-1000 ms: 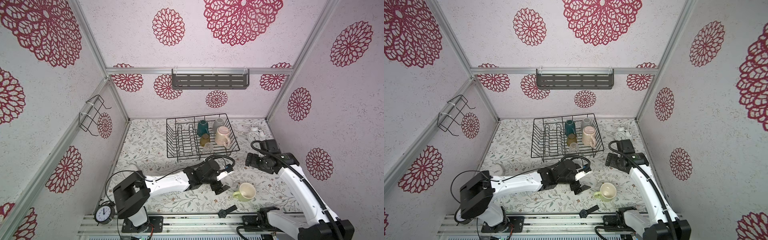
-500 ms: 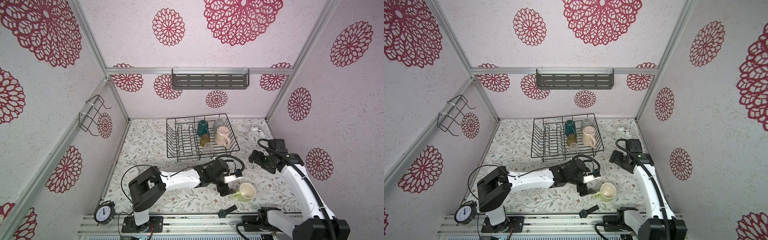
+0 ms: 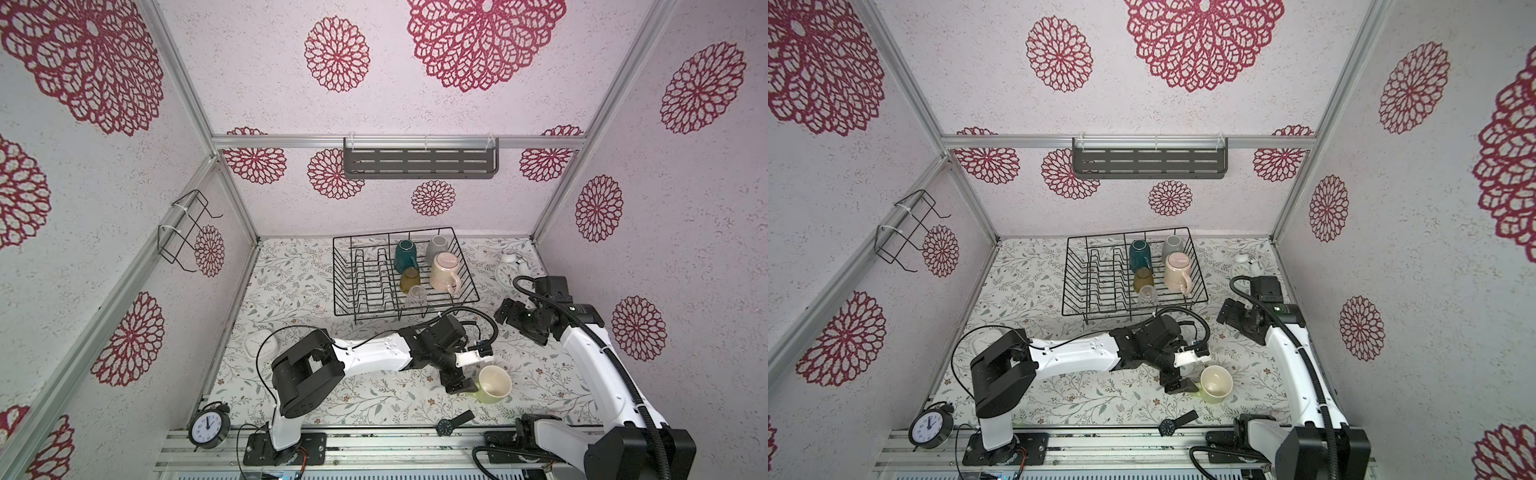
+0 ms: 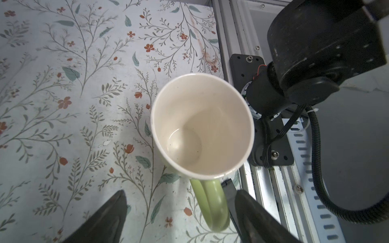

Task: Load cups into a dish rack
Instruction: Pick up the cup from the bottom-right of the table.

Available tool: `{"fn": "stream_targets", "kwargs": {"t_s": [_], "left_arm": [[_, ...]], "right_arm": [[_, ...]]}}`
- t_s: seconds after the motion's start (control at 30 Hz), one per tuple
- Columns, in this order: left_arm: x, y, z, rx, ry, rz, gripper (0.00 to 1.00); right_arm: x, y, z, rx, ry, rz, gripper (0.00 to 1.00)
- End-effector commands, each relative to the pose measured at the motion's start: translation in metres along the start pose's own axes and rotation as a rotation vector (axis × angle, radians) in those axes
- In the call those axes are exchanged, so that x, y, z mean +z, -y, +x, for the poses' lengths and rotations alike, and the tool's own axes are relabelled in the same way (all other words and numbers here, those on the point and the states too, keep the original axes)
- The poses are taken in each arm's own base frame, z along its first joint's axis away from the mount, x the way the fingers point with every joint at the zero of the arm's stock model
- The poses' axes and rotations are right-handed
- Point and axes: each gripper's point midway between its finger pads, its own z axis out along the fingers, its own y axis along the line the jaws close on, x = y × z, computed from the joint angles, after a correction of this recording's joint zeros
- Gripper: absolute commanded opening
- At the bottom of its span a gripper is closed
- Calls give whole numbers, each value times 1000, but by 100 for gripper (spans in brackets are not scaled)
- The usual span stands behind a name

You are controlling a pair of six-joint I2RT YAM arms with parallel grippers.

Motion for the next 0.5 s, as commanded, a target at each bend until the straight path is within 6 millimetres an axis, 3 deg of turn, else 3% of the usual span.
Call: {"fn": "stream_targets", "kwargs": {"t_s": [0.0,0.3,0.33,0.47], "left_arm": [[6,3,5,28,-32,4,82],[8,1,7,70,-76,-21,66],[18,0,19,60,-108,-12,65],[19,-1,21,65,-119,-9,60]], "right_arm": [[-10,-4,-12,-1,46,-10,94],[-12,-3,-14,0,66,-10,94],[-12,-3,-15,0,70,-11,94],[-13,-2,-15,-2,77,-7,93]]}}
